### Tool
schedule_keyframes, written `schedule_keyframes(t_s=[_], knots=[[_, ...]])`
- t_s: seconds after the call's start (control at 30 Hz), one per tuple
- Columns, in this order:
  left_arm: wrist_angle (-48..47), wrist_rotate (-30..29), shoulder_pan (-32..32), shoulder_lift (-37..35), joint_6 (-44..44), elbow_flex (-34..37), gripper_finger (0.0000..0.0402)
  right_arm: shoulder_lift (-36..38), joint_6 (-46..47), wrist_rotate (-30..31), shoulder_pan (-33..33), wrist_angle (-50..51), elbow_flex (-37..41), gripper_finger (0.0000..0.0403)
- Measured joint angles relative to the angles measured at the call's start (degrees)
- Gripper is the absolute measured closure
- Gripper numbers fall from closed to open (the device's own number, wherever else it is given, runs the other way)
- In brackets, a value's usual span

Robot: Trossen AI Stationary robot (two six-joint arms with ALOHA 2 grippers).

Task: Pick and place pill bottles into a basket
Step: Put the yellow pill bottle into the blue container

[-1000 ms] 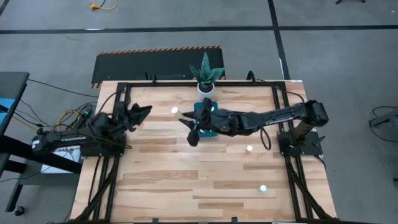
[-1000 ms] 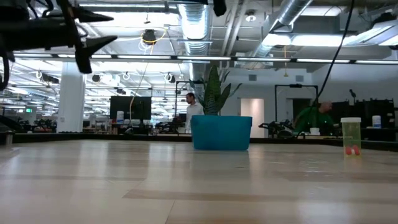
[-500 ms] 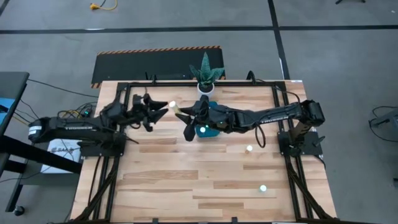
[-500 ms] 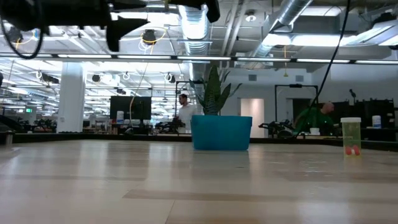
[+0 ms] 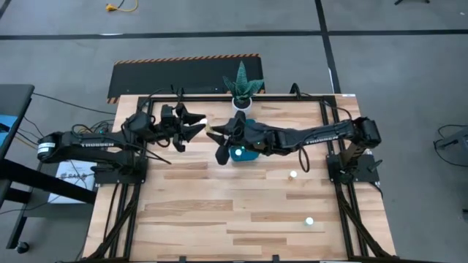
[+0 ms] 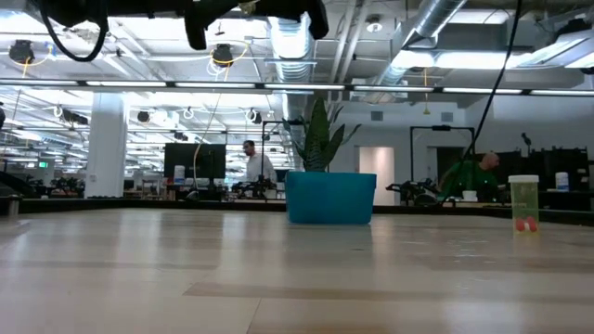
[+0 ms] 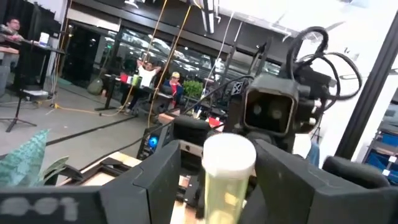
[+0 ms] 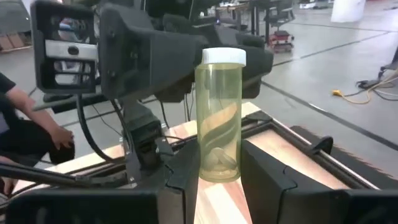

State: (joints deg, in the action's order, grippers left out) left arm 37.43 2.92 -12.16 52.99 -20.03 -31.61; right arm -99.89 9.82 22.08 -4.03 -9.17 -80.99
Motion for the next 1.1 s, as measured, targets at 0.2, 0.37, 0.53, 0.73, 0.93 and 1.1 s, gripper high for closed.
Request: schedule_keyframes(t_s=[0.2,0.37,0.53,0.73,0.93,1.1], knots=[[-1.03,-0.13,-0.02,0.02,0.13,-0.02,0.0214,0.22,-1.31,-0.12,0.37,-0.47,-0.02,0.031],[-0.81,-0.37,-0.04,0.02,0.09,-0.02,0.0228,0.23,-1.31,-1.11,0.76,-0.72,-0.02,0.031],[-0.63,-0.18,0.0,0.02,-0.01,0.0,0.0278,0.23,-1.33,-1.06,0.76,-0.72,-0.02,0.031],[-0.5,-0.1,-0.02,0.02,-0.35,0.02,0.0339,0.23,-1.28,-1.05,0.76,-0.76,-0.02,0.0309],[-0.44,-0.05,-0.02,0.02,-0.85,0.04,0.0339,0.23,-2.87,-2.62,0.76,-0.62,-0.04,0.0281],[-0.28,-0.18,-0.08,0.07,-0.85,0.11,0.0336,0.36,-4.26,-4.17,0.71,3.12,-0.13,0.0228]])
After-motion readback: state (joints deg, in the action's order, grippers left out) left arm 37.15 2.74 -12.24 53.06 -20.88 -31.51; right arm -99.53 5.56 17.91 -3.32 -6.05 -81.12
